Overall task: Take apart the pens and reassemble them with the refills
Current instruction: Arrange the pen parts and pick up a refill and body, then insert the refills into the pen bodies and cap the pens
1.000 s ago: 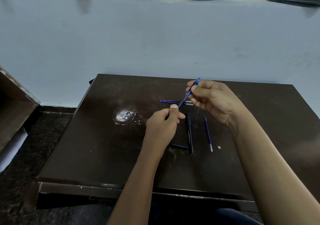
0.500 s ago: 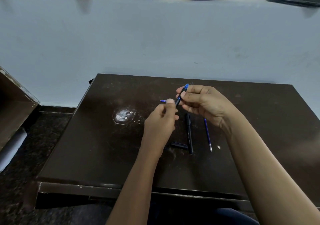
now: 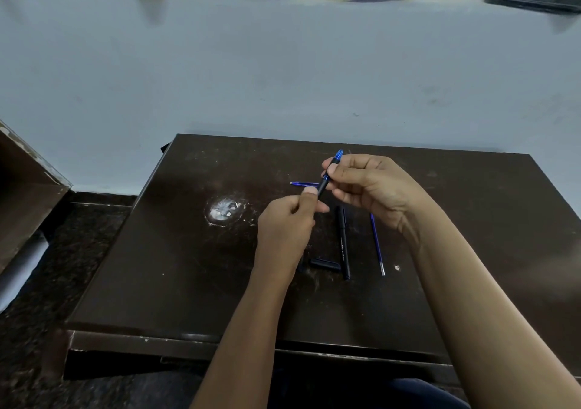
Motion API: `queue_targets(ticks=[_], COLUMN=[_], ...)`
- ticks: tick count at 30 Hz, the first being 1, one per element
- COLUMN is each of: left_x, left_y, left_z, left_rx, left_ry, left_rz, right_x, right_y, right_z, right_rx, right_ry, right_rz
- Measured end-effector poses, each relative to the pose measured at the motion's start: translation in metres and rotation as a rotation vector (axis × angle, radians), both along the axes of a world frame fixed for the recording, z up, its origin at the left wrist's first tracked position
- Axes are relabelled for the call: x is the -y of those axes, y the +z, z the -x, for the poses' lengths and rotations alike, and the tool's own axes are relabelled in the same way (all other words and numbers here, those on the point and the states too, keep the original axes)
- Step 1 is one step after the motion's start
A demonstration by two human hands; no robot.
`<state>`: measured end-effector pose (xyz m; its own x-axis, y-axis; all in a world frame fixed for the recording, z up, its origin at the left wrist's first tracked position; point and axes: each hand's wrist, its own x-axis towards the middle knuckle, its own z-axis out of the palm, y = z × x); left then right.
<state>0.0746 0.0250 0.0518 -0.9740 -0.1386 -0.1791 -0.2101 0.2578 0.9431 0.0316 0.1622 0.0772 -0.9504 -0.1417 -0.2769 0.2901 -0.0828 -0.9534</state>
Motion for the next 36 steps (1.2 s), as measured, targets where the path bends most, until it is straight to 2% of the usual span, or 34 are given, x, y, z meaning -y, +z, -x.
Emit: queue_targets(ticks=[3,6,9,12,16,19,21,23,26,32,36], left_x=[-0.0017,-0.0027,-0.0006,0.0011,-0.0021,-0.0001,0.0024,0.0014,-0.0025,0.0024,-0.0021], left_y=[-0.0015,0.0018,-0.0007,-0.0042,-0.0018,-0.0028,-0.0038,-0.0036,0.0001,-0.0014,0.0001], left_z=[0.0003,0.0021,0.0014,0.0018,0.0018,0.0014,0.0015,0.0013,0.0009,-0.001,0.0005], left_rx=[-0.036,0.075,-0.034,-0.088,0.05,-0.022,-0.042,-0.007,0.099,-0.057,0.071], left_ry=[0.037,0.053,0.05,0.063,0.065,0.067,0.058,0.051,-0.014,-0.031,-0.002], left_rz=[-0.043,-0.102,-0.008,-0.031,-0.086,-0.041,-0.089,-0.148,-0.129,-0.057,-0.119], right_x=[-0.0003,0.0017,0.0034,0.0034,0.0046,0.0043,0.0036,0.0039,0.0056,0.0068,0.009], right_y=[-0.0001,0.0001,0.0003,0.0007,0.0006,0.0008,0.0009,0.0006,-0.0001,0.0004,-0.0005], right_z=[-0.0001,-0.001,-0.0011,-0.001,-0.0016,-0.0016,-0.0013,-0.0015,-0.0019,-0.0014,-0.0019], right_rx=[0.002,0.001,-0.009,-0.012,-0.008,-0.004,-0.001,-0.002,0.004,0.003,0.007], right_ry=[-0.002,0.017,0.022,0.017,0.01,0.015,0.014,0.01,0.016,0.018,0.019], right_rz=[0.006,0.006,0.009,0.011,0.011,0.005,0.004,0.0,-0.002,0.008,-0.018])
